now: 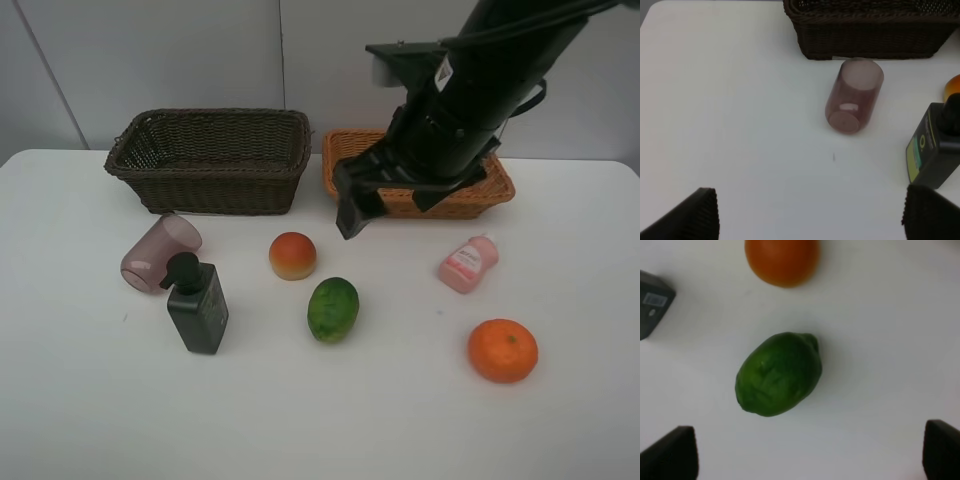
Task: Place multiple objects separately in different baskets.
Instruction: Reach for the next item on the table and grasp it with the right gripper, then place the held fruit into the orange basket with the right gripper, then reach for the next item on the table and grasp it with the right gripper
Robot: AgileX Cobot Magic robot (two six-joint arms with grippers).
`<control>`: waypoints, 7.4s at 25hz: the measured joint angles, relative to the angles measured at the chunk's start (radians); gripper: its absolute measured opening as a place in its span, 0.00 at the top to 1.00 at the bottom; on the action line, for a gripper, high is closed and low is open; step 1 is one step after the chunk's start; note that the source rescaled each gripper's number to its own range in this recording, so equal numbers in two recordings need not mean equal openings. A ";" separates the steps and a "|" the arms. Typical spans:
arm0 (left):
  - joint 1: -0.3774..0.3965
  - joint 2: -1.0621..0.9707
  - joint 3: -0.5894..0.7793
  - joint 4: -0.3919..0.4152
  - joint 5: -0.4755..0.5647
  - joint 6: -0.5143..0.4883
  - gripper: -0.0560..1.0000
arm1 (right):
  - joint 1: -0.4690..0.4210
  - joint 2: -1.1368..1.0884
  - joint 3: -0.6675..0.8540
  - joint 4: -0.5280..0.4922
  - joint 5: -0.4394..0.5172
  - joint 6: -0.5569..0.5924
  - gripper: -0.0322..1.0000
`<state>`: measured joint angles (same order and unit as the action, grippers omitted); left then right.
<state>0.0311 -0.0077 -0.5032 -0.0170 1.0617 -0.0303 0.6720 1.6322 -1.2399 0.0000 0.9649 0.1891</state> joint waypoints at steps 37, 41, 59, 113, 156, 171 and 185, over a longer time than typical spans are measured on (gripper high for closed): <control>0.000 0.000 0.000 0.001 -0.001 0.000 0.08 | 0.082 0.369 -0.026 0.026 -0.108 0.496 0.05; 0.000 0.000 0.000 0.001 -0.001 0.000 0.08 | 0.082 0.371 -0.026 0.018 -0.141 0.499 0.05; 0.000 0.000 0.000 0.001 -0.001 0.000 0.08 | 0.082 0.441 -0.026 -0.060 -0.200 0.499 0.05; 0.000 0.000 0.000 0.001 -0.001 0.000 0.08 | 0.066 0.299 -0.209 -0.210 -0.005 0.341 0.64; 0.000 0.000 0.000 0.002 -0.001 0.000 0.08 | -0.432 0.542 -0.351 -0.453 -0.512 0.289 0.64; 0.000 0.000 0.000 0.002 -0.001 0.000 0.08 | -0.432 0.542 -0.351 -0.431 -0.473 0.290 0.00; 0.000 0.000 0.000 0.002 -0.001 0.000 0.08 | -0.432 0.368 -0.351 -0.404 -0.382 0.283 0.00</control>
<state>0.0311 -0.0077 -0.5032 -0.0151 1.0610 -0.0303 0.2402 2.0003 -1.5908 -0.4043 0.5826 0.4719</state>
